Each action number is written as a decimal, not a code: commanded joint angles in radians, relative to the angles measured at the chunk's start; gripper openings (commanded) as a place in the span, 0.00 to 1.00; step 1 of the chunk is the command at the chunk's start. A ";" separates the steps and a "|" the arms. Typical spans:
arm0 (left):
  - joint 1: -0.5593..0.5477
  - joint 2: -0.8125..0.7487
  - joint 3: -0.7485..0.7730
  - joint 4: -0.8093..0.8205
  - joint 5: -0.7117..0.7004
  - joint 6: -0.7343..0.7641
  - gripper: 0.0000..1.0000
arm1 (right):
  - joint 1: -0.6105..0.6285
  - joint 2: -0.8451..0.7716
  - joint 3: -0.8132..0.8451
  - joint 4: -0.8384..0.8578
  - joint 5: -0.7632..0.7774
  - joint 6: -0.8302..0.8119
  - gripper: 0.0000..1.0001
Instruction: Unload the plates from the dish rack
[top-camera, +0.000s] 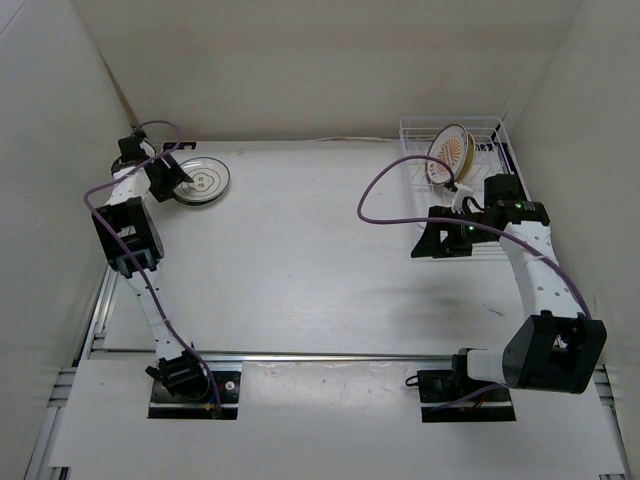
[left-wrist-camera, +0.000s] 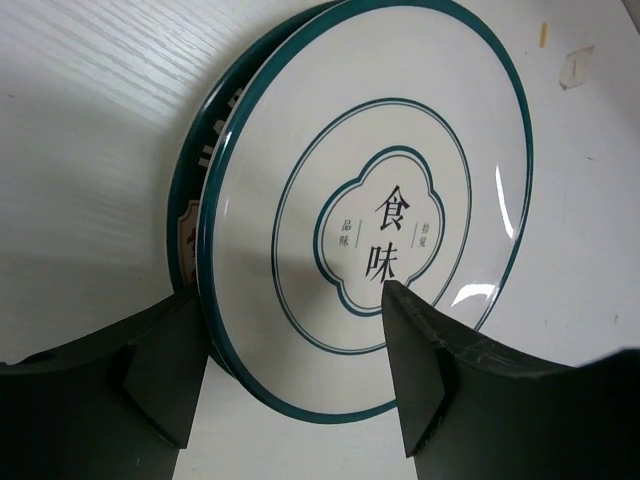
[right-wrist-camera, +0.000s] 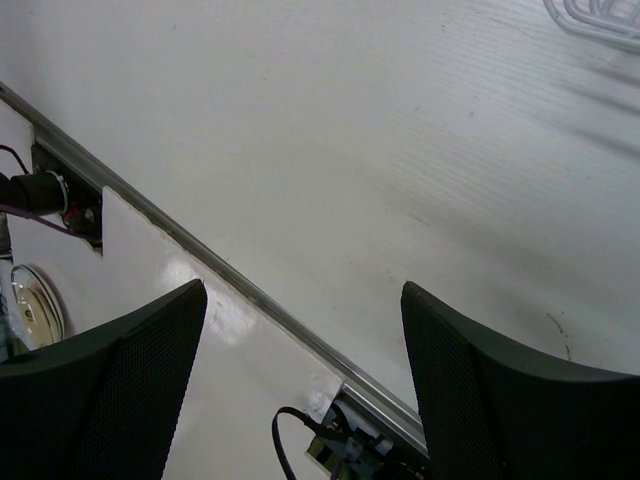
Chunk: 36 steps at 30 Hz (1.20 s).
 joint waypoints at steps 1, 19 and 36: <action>-0.002 -0.115 0.045 -0.018 -0.079 0.046 0.77 | -0.003 -0.022 -0.008 0.019 -0.041 0.008 0.82; -0.034 -0.145 -0.039 -0.057 -0.160 0.116 0.85 | -0.048 -0.032 0.031 0.062 -0.011 0.066 0.83; -0.034 -0.693 -0.420 -0.084 0.166 0.161 0.97 | -0.080 0.333 0.575 0.433 0.546 0.192 0.93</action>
